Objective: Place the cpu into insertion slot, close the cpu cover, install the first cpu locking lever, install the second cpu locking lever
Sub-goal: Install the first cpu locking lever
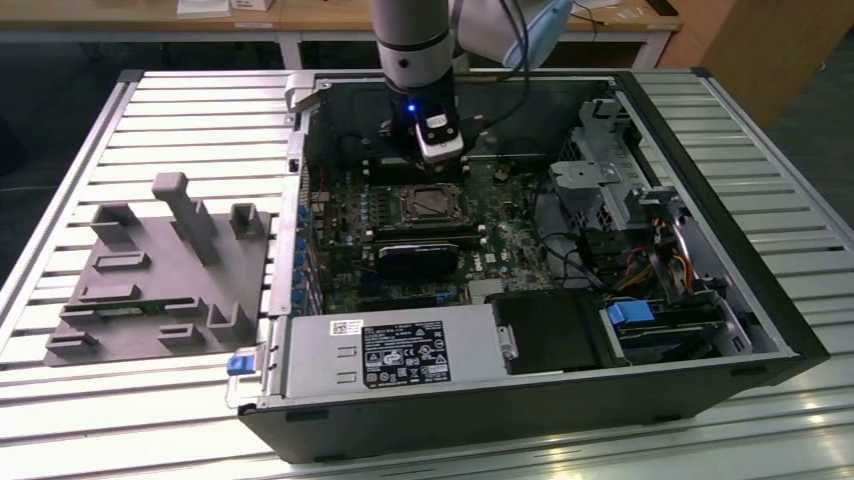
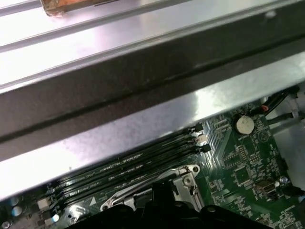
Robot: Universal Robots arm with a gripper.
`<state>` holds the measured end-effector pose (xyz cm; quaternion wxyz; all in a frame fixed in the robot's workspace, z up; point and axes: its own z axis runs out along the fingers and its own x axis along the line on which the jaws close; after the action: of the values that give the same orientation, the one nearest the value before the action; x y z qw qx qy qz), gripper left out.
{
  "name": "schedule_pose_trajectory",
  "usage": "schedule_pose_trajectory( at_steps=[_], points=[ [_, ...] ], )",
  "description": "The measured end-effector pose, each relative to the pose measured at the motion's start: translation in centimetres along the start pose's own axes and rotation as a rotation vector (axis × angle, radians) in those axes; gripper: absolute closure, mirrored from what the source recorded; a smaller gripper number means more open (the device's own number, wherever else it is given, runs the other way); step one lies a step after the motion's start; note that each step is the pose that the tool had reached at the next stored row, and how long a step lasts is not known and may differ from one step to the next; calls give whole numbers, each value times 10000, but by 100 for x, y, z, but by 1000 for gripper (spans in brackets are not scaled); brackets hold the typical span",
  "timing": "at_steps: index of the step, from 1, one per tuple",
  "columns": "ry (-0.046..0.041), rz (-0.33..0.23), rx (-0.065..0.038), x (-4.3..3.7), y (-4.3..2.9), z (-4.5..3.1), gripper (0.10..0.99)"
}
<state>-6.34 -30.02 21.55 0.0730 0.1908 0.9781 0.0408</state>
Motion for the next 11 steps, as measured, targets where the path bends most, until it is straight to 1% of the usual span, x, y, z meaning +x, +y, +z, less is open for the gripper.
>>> schedule_pose_trajectory(
  at_steps=[2, 3, 6, 8, 9, 11],
  points=[
    [137, -11, 200, -7, 3, 2, 984],
    [186, -17, 288, -9, 3, 3, 984],
    [264, -37, 519, -18, -6, 5, 984],
    [300, -47, 627, -26, -24, 3, 984],
    [311, -50, 662, -31, -35, 4, 984],
    [317, -53, 698, -43, -64, 3, 984]
  ],
)
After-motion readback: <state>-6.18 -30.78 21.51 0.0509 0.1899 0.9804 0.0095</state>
